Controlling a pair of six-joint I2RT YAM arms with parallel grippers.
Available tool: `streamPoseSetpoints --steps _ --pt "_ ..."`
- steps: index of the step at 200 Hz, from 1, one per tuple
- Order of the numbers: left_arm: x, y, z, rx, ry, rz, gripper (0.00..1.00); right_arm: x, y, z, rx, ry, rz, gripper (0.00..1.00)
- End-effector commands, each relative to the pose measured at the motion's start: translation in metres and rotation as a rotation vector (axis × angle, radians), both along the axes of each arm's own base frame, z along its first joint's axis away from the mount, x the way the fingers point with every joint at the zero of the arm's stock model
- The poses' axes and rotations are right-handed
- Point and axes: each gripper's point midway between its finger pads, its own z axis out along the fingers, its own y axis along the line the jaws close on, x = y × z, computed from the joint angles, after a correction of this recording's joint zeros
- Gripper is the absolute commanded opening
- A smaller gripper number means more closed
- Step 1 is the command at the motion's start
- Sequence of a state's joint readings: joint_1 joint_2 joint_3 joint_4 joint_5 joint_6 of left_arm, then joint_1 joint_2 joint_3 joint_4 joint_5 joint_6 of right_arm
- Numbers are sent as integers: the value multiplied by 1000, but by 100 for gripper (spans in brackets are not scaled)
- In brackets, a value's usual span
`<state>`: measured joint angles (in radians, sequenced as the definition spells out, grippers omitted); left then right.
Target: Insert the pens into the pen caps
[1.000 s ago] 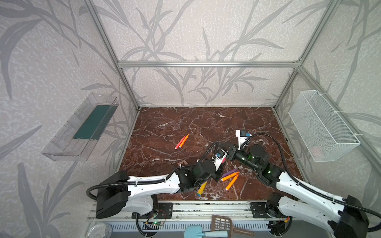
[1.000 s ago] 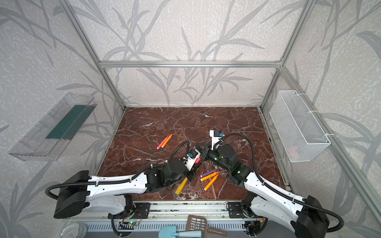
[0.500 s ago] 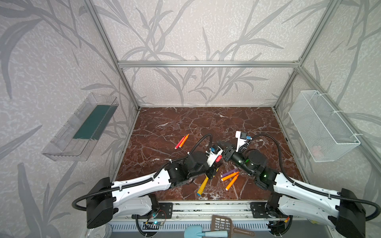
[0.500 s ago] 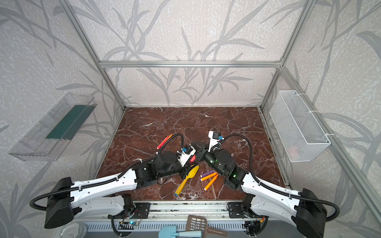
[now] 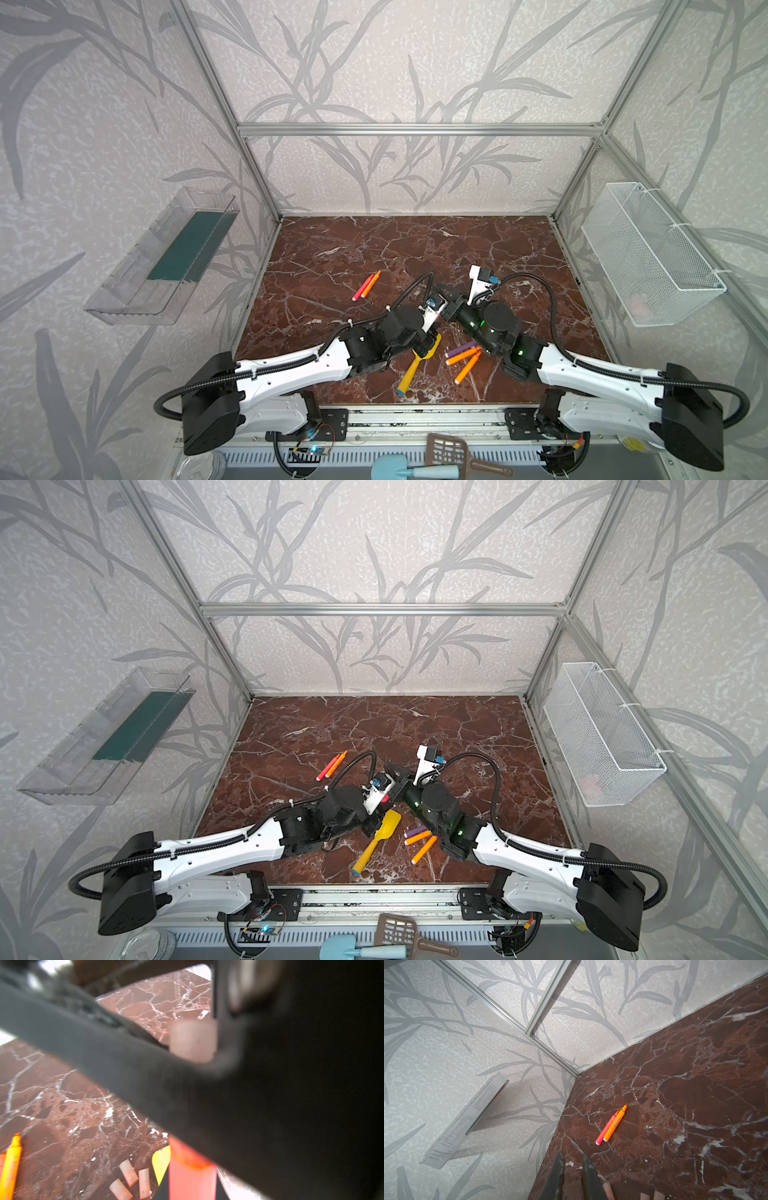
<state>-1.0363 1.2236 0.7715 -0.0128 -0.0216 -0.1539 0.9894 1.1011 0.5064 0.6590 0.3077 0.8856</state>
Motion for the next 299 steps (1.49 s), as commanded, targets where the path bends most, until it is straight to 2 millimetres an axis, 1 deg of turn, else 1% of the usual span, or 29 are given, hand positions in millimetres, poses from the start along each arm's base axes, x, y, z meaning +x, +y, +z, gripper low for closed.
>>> streamPoseSetpoints --steps 1,16,28,44,56,73,86,103,124,141,175,199,211,233,257,291,299 --pt "73 21 125 -452 -90 227 0 -73 43 -53 -121 25 366 0" --pt "65 19 131 -465 -60 170 0 -74 41 -51 -121 -4 367 0" --pt "64 24 131 -448 -67 183 0 -72 39 -53 -119 6 353 0" --pt "68 34 129 -433 -96 231 0 -70 36 -57 -140 45 330 0" --pt "70 38 128 -412 -112 251 0 -67 35 -64 -159 96 310 0" --pt "75 44 123 -352 -174 326 0 -69 38 -72 -160 171 318 0" --pt "76 42 121 -328 -219 352 0 -71 42 -79 -160 224 318 0" --pt "76 36 119 -325 -229 352 0 -74 45 -88 -154 259 316 0" --pt "76 33 114 -321 -217 344 0 -74 46 -90 -160 254 315 0" --pt "69 32 110 -319 -201 312 0 -70 37 -87 -191 226 278 0" --pt "44 22 97 -331 -134 191 0 -63 15 -78 -247 171 197 0" --pt "28 13 88 -330 -101 133 0 -62 6 -76 -266 143 171 0" --pt "22 9 84 -329 -89 117 0 -63 4 -73 -267 126 171 7" --pt "16 1 78 -330 -67 93 0 -63 0 -67 -269 104 168 15" --pt "12 -5 76 -341 -57 75 0 -64 -3 -65 -271 99 163 19" --pt "11 -7 77 -351 -55 74 0 -66 -1 -65 -267 97 182 26" --pt "10 -8 77 -353 -53 68 0 -66 0 -64 -267 90 184 26"
